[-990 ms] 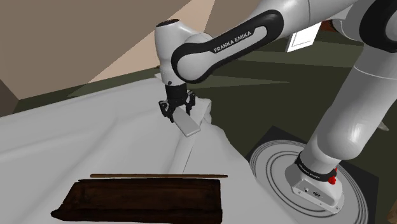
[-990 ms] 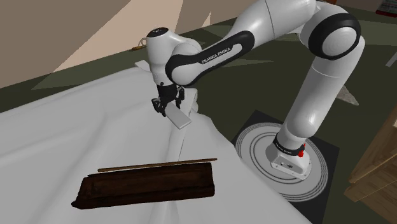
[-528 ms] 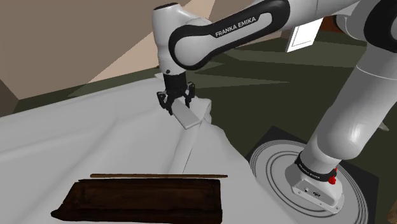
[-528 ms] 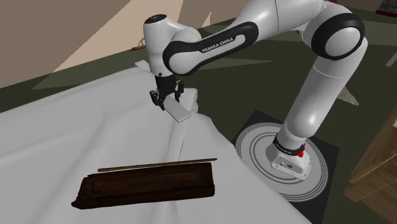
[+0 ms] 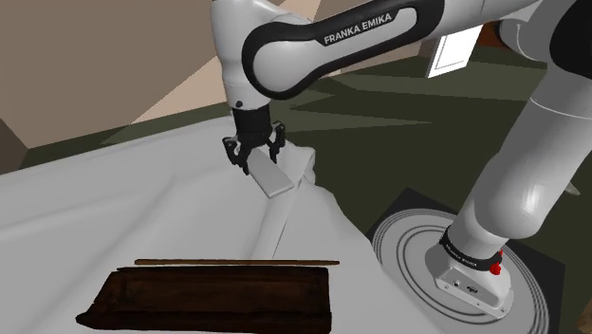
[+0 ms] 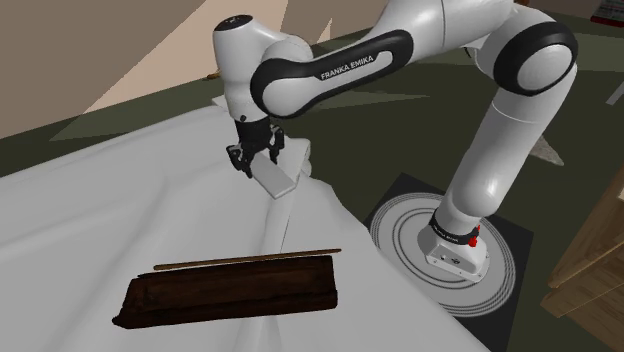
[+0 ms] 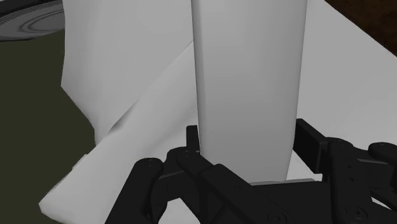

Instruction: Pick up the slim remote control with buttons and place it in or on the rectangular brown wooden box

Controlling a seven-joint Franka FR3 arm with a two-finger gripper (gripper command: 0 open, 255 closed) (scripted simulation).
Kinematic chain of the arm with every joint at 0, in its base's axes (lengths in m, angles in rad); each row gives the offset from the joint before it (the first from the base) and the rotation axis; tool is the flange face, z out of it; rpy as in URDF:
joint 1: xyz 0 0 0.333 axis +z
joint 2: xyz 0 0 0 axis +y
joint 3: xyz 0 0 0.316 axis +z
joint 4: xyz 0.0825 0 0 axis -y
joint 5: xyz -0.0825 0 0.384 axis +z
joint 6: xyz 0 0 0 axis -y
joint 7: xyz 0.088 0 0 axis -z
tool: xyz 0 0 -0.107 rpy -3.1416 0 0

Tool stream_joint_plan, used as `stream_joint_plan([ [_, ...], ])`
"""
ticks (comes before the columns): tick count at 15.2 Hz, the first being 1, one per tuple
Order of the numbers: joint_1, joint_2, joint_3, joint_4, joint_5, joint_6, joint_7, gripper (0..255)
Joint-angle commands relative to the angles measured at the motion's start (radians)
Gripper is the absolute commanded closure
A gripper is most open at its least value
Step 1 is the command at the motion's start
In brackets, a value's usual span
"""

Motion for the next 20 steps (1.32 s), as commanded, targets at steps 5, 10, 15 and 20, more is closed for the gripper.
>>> stream_joint_plan([
  [5, 0.083, 0.065, 0.070, 0.069, -0.039, -0.016, 0.164, 255],
  [10, 0.169, 0.154, 0.118, 0.161, -0.096, -0.041, 0.307, 255],
  [15, 0.280, 0.270, 0.148, 0.290, -0.174, -0.084, 0.448, 255],
  [20, 0.326, 0.321, 0.149, 0.310, -0.207, -0.065, 0.498, 255],
])
